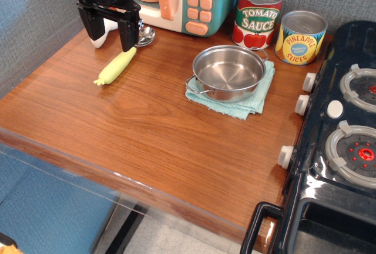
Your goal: Move the steel pot from above the blue cloth and place it in far left edge of the table.
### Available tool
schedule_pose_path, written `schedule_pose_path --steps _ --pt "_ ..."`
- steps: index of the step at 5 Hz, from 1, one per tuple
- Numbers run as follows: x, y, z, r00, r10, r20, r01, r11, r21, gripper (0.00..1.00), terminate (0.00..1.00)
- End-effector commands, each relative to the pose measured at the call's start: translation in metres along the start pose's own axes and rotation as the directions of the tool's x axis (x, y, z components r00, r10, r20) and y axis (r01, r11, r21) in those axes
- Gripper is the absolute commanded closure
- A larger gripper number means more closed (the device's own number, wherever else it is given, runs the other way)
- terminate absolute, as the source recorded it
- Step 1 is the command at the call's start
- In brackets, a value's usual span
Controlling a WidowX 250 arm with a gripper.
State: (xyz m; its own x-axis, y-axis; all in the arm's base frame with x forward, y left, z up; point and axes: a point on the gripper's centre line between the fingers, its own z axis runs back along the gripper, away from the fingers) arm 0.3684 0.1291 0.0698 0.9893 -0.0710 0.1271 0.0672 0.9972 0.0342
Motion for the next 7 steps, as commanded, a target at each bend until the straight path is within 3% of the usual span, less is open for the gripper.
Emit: schedule_pose_path --steps 1,5,7 --pt "0.0 0.0 0.0 1.0 0.0 0.0 0.0 1.0 0.0 0.0 0.0" --pt "0.055 -0.103 0.02 0.989 -0.079 0.121 0.088 0.994 -0.072 0.0 0.0" --pt "0.062 -0.099 -0.017 0.998 -0.029 0.049 0.03 0.999 -0.013 0.0 0.0"
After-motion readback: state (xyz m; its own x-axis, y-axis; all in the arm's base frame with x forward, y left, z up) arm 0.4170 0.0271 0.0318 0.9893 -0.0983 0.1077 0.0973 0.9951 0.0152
